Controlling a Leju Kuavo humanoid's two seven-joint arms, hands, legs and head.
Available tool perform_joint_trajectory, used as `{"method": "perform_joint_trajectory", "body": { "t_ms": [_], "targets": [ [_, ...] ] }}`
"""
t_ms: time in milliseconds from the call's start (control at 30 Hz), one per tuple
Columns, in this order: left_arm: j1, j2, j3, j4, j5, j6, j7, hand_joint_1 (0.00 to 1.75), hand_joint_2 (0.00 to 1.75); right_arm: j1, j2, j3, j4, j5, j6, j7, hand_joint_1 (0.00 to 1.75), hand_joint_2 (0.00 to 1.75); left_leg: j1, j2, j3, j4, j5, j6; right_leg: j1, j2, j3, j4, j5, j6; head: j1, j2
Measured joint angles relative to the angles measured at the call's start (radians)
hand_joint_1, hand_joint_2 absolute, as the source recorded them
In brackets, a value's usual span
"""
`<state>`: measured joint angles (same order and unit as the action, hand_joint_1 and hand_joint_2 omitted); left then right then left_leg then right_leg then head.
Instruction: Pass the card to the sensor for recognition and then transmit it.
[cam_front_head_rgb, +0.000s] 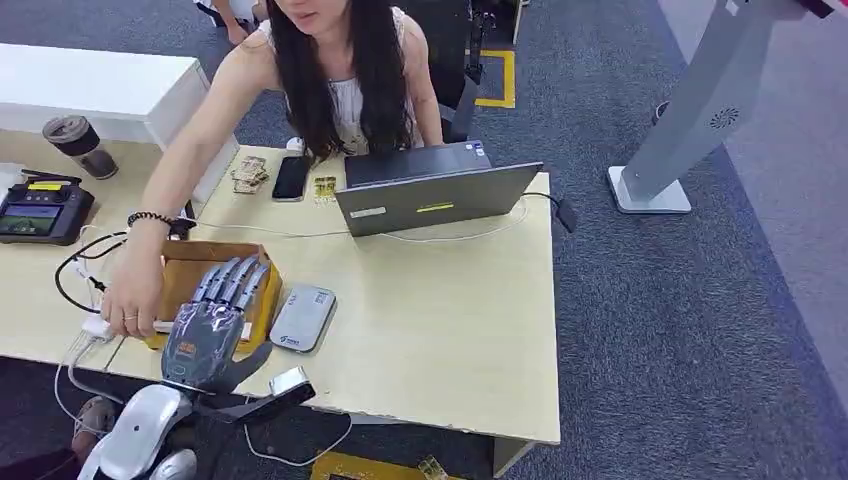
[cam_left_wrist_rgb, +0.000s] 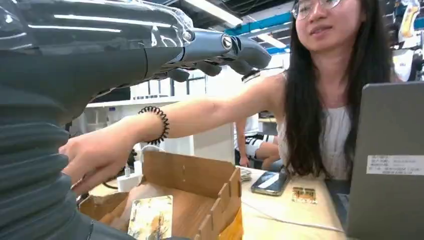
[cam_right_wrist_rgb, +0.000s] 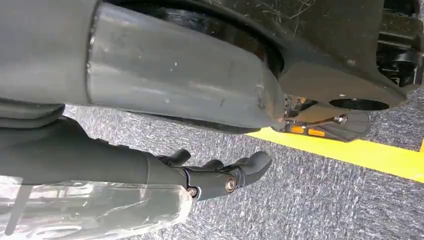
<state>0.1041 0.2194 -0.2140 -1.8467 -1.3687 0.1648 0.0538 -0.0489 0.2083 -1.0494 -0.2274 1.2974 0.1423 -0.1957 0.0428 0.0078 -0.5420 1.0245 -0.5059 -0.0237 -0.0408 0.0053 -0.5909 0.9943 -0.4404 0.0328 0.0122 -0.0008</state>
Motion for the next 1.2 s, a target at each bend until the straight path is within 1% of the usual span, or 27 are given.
{"method": "perform_joint_trajectory", "body": {
  "t_ms": [400,467,533,733,967,1200],
  "targets": [
    [0.005,0.009,0.000,0.021,-0.003,-0.003,0.024,0.00,1.75,-0.001,0.000,-0.003,0.000,0.000,0.000,0.000,0.00,0.00,0.000,0.000,0.000,0.000,0.000,0.000,0.000,0.000,0.000,0.000,0.000,0.000,0.000,0.000],
    [0.006,0.009,0.003,0.024,-0.006,-0.012,0.038,0.00,1.75,-0.001,0.000,-0.004,0.000,0.000,0.000,0.001,0.00,0.00,0.000,0.000,0.000,0.000,0.000,0.000,0.000,0.000,0.000,0.000,0.000,0.000,0.000,0.000],
    [0.011,0.009,0.013,0.030,-0.011,-0.022,0.052,0.00,1.75,-0.001,0.000,-0.006,0.000,0.001,0.000,0.002,0.00,0.00,0.000,0.000,0.000,0.000,0.000,0.000,0.000,0.000,0.000,0.000,0.000,0.000,0.000,0.000],
    [0.029,0.008,0.048,0.048,-0.015,-0.021,0.054,0.00,1.75,-0.001,0.000,-0.008,0.000,0.001,0.000,0.004,0.00,0.00,0.000,0.000,0.000,0.000,0.000,0.000,0.000,0.000,0.000,0.000,0.000,0.000,0.000,0.000],
    [0.048,0.002,0.073,0.049,-0.089,-0.024,0.123,0.00,1.75,-0.001,0.000,-0.009,0.000,0.006,0.000,0.004,0.00,0.00,0.000,0.000,0.000,0.000,0.000,0.000,0.000,0.000,0.000,0.000,0.000,0.000,0.000,0.000],
    [0.053,-0.002,0.085,0.049,-0.098,-0.025,0.129,0.00,1.75,-0.001,0.000,-0.010,0.000,0.015,0.000,0.004,0.00,0.00,0.000,0.000,0.000,0.000,0.000,0.000,0.000,-0.001,0.000,0.000,0.000,0.000,0.000,0.000]
  ]
}}
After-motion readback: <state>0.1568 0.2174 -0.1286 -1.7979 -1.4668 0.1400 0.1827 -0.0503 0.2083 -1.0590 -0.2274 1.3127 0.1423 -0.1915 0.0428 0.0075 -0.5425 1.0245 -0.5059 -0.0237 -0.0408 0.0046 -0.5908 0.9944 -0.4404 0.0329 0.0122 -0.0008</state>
